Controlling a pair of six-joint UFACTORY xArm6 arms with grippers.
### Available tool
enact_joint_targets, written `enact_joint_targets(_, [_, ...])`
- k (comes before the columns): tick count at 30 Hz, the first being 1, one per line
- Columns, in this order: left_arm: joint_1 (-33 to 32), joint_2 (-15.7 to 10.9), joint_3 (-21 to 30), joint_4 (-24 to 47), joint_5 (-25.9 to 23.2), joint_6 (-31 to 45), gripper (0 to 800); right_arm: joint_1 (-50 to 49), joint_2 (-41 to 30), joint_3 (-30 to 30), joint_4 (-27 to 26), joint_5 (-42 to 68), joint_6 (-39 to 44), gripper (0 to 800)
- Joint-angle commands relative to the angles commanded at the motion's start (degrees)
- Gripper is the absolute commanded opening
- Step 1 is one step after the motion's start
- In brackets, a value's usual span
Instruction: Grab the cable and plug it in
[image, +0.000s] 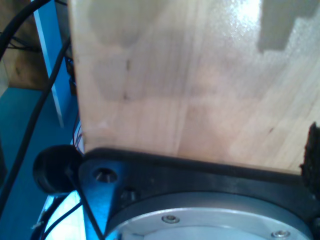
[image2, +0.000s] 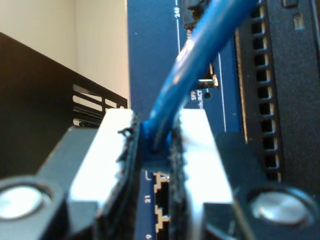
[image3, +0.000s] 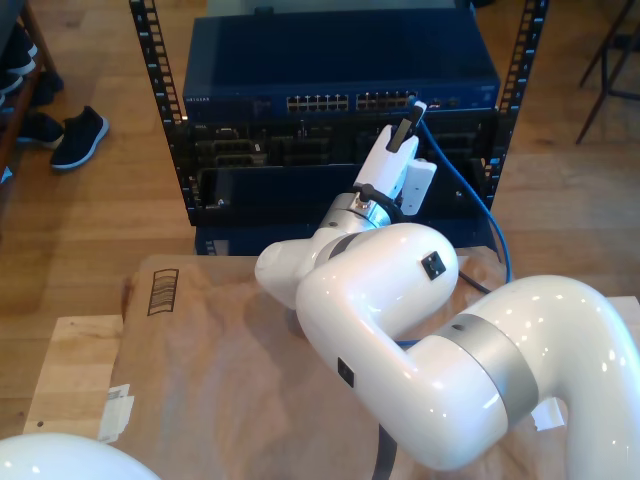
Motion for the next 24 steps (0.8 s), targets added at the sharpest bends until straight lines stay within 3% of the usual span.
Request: enact_joint_targets(24, [0.00,0.00,0.00,-0.09,0.00,0.00,799,-0.35,-0.09,-0.79,-0.18,0.26,-0.35,0])
